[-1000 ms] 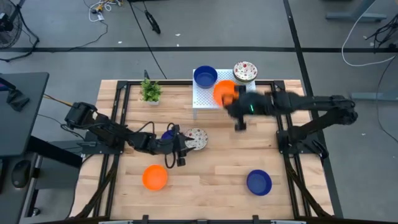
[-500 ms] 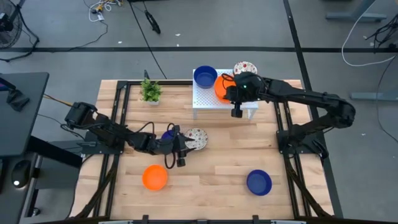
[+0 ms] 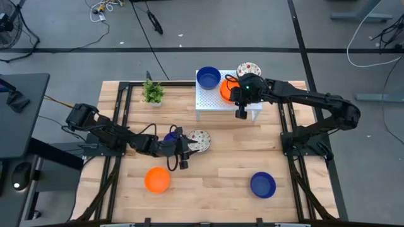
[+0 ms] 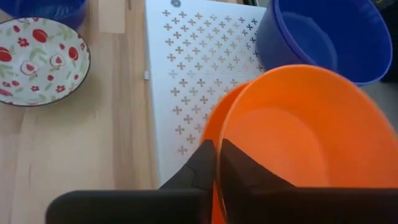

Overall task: Pick & Place Mini bowls
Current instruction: Stack the orange bowl on top of the other orange bowl on the shelf

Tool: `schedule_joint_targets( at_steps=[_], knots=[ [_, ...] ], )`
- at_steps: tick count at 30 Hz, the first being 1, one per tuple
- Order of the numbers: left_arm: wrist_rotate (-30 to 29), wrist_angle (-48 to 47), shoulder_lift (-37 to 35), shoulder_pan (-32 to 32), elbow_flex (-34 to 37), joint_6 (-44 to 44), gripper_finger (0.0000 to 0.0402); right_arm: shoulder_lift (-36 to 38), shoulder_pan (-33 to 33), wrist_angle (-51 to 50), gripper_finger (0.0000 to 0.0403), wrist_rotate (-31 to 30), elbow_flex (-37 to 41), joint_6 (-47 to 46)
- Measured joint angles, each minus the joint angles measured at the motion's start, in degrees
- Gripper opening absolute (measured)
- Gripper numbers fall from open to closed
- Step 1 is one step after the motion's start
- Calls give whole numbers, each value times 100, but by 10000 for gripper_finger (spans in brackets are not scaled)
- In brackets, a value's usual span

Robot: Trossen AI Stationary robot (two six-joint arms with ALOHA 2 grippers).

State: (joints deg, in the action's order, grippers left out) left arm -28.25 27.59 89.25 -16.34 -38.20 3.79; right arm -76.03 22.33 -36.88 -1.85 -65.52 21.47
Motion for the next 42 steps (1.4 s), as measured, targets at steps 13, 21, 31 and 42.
schedule_joint_targets(
  at_steps=[13, 21, 31, 42],
  knots=[
    [4, -46, 1, 0, 0, -6, 179, 0, 4, 26, 136, 387, -129, -91],
    [7, -44, 2, -1, 0, -6, 179, 4, 4, -311, 209, 404, -640, -203],
    [111, -44, 2, 0, 0, 5, 179, 4, -18, -416, 85, 451, -350, -470],
    [111, -44, 2, -2, 0, 7, 179, 4, -4, -232, 53, 595, -223, -452]
  ],
)
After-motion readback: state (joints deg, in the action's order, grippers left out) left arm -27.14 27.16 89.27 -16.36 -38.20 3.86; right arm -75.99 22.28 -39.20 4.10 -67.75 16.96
